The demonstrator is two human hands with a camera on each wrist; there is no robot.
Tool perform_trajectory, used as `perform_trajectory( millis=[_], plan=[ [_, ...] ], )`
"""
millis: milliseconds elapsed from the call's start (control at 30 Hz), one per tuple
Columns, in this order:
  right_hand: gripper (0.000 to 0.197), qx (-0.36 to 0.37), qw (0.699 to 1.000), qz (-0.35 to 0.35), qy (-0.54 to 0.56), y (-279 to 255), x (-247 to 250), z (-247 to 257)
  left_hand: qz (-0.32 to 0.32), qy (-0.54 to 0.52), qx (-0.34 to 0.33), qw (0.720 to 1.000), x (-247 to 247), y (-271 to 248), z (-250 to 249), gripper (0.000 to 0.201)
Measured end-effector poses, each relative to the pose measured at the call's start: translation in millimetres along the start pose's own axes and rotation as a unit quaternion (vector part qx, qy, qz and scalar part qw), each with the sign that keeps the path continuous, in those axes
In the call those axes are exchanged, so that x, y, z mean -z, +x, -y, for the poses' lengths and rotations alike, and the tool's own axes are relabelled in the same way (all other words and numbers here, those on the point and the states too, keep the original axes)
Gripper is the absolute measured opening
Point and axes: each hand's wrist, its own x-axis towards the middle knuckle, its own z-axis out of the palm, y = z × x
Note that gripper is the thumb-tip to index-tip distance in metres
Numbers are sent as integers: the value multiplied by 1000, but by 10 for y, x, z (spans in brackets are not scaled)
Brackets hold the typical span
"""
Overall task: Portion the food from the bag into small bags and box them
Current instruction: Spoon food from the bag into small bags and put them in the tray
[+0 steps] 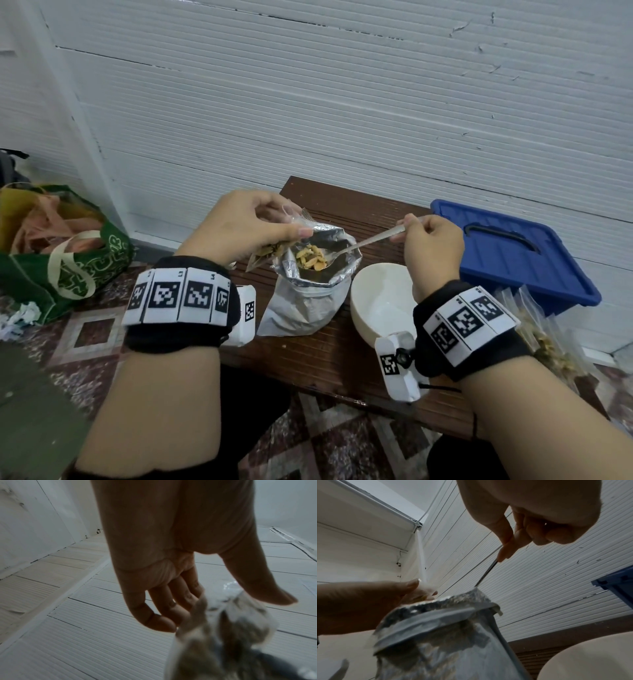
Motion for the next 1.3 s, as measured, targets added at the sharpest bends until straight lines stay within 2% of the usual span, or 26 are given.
perform_trajectory(
  millis=[100,267,433,533,700,833,1000,1133,1300],
  plan=[
    [28,-1,1000,-14,3,59,75,42,7,20,0,1000,26,-3,2,46],
    [27,18,999,-45,21,191,214,168,36,26,0,999,-13,-7,-16,65],
    [32,57,997,-49,19,230,262,374,30,49,-9,998,-88,29,-41,54],
    [29,78,996,-38,3,201,213,457,30,62,-15,998,-131,39,-80,47],
    [26,120,992,-20,-26,143,96,546,25,73,-23,997,-190,50,-85,49],
    [25,169,985,1,-20,48,30,621,23,62,-20,998,-212,59,-65,52],
    [17,273,961,33,33,-89,42,681,-6,46,-20,999,-231,72,-30,40],
    [16,328,942,4,64,-117,95,684,-20,28,-10,999,-209,79,3,38],
    [16,285,950,-64,109,-47,188,590,-30,18,-1,999,-109,57,8,31]
  ],
)
